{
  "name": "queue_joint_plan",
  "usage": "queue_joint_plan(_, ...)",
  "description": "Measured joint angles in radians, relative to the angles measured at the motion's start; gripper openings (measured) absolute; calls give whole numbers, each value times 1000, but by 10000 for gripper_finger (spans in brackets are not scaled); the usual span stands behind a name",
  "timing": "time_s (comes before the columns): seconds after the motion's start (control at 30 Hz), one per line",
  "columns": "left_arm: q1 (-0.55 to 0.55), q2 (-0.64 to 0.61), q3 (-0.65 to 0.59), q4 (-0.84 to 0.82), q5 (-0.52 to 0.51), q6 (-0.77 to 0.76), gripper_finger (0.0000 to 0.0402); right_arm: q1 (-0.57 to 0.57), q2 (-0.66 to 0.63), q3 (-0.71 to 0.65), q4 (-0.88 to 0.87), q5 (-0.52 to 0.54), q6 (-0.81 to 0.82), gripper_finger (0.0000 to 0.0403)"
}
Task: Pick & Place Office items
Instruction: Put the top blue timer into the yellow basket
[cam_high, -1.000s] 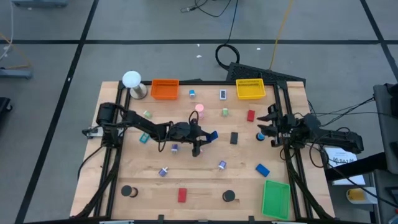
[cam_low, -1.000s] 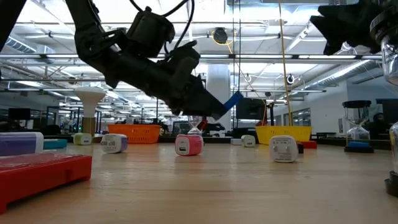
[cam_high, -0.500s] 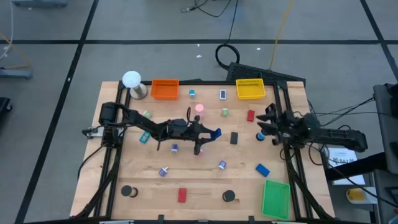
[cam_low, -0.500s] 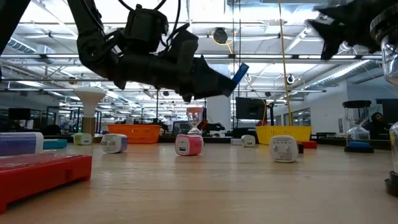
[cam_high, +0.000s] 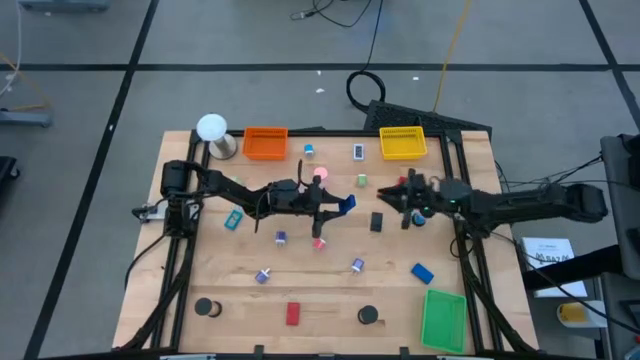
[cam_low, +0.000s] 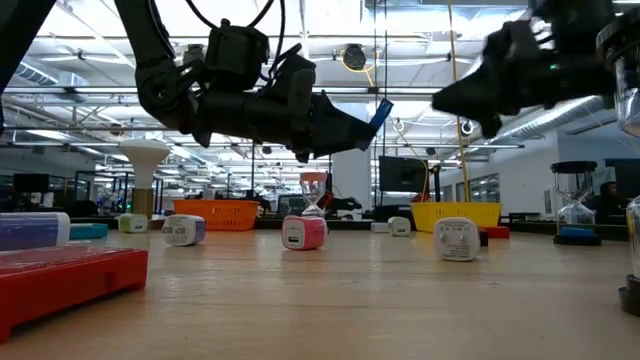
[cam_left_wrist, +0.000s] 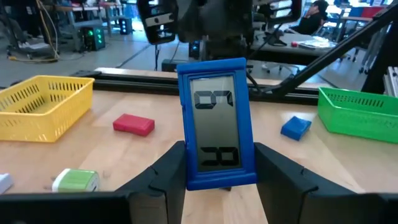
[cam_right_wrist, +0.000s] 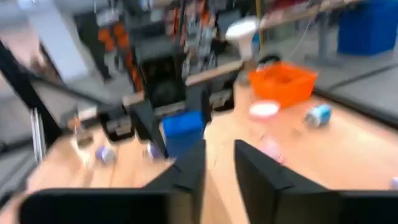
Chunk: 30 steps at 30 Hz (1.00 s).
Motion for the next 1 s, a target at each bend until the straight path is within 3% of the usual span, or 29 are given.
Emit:
queue_joint_plan(0.27,0,0,0,6,2,12,155,38,183,86,84,22,-60,237)
queue_joint_plan(0.43,0,0,0,8,3,12,155,38,276,89,219,17,-47,300)
queue_joint_plan(0.67,-6,0,0,11,3,9,155,37,458,90,475,-63,-49,312)
queue_joint_plan(0.9,-17,-1,0,27,3,14,155,29,577,126,522,-65,-77,298)
queue_joint_plan(1.0,-17,-1,0,30,3,16,155,30,613,159,523,-116,-102,293)
